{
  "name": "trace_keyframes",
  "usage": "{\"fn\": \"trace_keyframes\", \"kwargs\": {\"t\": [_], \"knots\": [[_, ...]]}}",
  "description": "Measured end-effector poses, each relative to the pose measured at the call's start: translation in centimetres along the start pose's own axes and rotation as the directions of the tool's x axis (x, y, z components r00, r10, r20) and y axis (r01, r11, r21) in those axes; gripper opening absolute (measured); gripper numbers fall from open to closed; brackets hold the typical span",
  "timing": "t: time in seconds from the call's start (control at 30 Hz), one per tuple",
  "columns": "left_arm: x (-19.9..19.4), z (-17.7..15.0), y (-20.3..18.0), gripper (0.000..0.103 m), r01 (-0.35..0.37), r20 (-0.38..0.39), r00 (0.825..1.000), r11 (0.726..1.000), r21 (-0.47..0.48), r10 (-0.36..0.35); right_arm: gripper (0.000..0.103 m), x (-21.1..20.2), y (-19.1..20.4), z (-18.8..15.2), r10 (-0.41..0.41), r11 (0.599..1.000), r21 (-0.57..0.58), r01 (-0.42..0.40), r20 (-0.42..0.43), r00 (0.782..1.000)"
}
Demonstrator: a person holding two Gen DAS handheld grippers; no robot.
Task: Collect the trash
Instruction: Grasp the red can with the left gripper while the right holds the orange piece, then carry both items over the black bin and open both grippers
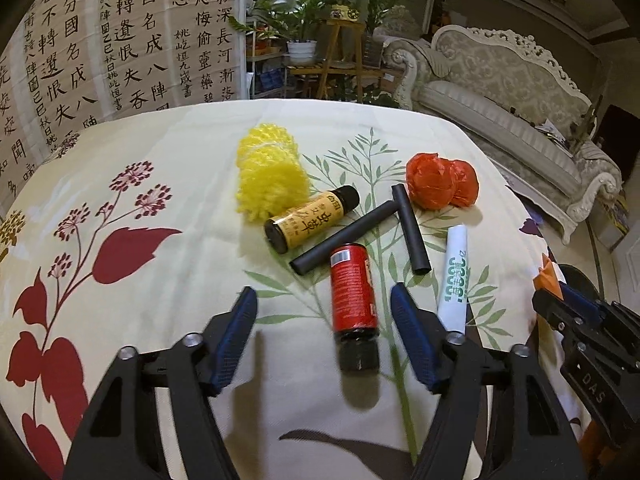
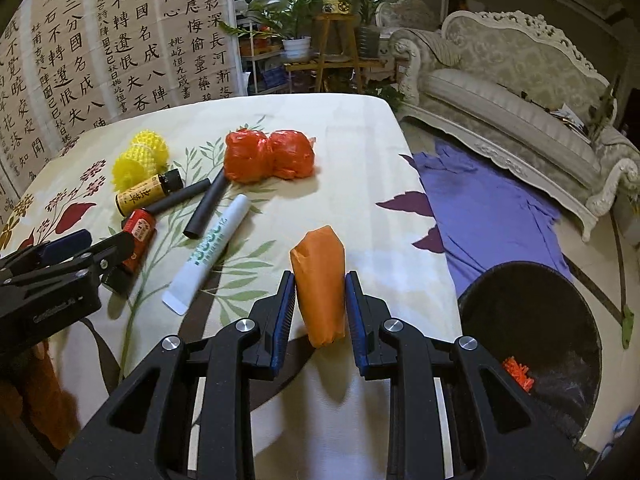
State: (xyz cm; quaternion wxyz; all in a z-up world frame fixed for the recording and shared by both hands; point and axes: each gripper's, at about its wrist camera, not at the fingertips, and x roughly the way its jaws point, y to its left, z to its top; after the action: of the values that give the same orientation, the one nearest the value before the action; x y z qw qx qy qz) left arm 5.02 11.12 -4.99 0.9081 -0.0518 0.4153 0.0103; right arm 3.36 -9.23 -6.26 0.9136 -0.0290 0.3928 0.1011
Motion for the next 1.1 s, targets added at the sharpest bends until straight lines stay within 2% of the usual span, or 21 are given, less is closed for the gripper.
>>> {"fn": "trace_keyframes", "kwargs": {"t": [0.3, 0.57, 0.77, 1.1], "knots": [[0.7, -0.2, -0.4, 0.025, 0.026, -0.033, 0.999, 0.999, 0.019, -0.025, 0.025, 0.3, -0.8, -0.2, 0.006, 1.000, 0.016, -0.005, -0.003, 1.000], [-0.2, -0.7, -1.0, 0.025, 0.035, -0.008, 0.999, 0.999, 0.039, -0.035, 0.025, -0.4, -1.1, -0.5, -0.002, 1.000, 0.029, 0.002, 0.008, 1.000], [-1.9, -1.2, -2.7, 0.025, 0.080, 0.018, 0.996, 0.994, 0.068, -0.082, 0.025, -1.9, -2.4, -1.1, -0.028, 0.998, 0.057, 0.026, 0.027, 0.999], [-3.1, -1.3, -8.6, 0.025, 0.193, 0.037, 0.979, 0.967, 0.166, -0.202, 0.025, -5.3, -8.2, -3.1, -0.169, 0.973, 0.164, 0.160, 0.045, 0.985]]}}
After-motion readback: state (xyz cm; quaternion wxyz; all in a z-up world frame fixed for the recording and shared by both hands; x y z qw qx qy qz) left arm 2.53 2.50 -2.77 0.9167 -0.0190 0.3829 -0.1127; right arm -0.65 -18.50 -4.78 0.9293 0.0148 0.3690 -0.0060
